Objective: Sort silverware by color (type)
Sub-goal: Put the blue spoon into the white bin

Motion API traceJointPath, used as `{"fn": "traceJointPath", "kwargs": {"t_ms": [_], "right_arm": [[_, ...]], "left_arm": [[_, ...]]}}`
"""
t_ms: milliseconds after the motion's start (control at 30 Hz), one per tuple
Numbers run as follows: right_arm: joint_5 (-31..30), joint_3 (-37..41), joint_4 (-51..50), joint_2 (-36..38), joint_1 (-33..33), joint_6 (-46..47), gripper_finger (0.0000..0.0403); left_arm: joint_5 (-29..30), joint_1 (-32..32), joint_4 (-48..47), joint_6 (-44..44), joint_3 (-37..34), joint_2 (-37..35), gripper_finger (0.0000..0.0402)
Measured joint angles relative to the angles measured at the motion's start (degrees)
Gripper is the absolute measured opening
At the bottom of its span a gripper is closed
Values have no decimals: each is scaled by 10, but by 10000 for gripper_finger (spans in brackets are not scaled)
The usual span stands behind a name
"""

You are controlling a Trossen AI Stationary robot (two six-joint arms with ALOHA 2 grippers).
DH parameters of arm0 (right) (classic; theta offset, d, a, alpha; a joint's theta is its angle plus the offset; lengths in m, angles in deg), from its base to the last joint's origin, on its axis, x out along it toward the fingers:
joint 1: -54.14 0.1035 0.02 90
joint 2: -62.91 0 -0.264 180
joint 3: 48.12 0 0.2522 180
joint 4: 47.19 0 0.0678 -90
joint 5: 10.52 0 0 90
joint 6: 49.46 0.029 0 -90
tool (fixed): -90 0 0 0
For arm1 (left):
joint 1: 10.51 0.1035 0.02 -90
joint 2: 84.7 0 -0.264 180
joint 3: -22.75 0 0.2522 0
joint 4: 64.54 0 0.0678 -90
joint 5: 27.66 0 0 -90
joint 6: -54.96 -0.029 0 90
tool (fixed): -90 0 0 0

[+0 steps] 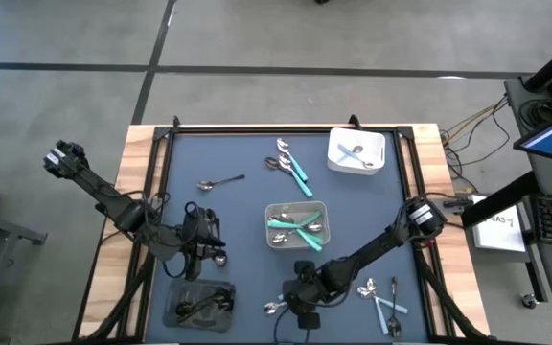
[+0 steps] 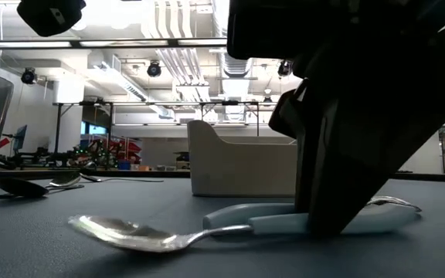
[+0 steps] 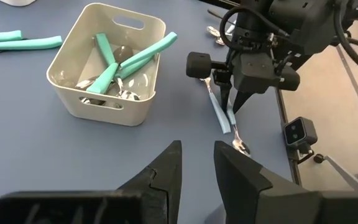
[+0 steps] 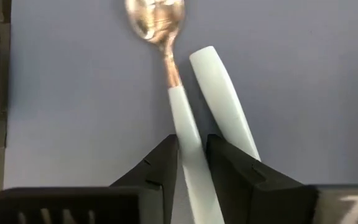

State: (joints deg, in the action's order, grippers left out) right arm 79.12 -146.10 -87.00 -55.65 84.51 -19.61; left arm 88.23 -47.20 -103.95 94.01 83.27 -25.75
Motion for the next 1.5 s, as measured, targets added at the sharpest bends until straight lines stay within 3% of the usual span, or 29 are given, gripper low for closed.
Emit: {"fn": "traceJointPath", "kwargs": {"t_ms": [200, 533, 600, 733, 867, 1033, 1267, 1500], "right_arm": [[27, 1, -4, 1, -1, 1, 26], [67, 5, 12, 68, 3, -3, 25], [43, 4, 13, 95, 0, -3, 25], [-60, 4, -3, 136, -6, 7, 25], [-134, 4, -68, 189, -32, 77, 25], [-152, 3, -235, 249, -99, 100, 25], [-182, 5, -424, 348, -255, 25, 25], [-196, 24, -468, 420, -459, -67, 25]], "left_arm": [[0, 0, -10, 0, 0, 0, 77], [0, 0, -18, -13, 0, 0, 77], [0, 0, -17, -18, 0, 0, 77], [1, 0, -17, -26, 0, 0, 77], [1, 0, -18, -26, 0, 0, 77], [4, 0, -21, -26, 0, -6, 77], [23, 0, -44, 8, 0, -25, 77], [98, 0, -51, 52, 0, -35, 77]]}}
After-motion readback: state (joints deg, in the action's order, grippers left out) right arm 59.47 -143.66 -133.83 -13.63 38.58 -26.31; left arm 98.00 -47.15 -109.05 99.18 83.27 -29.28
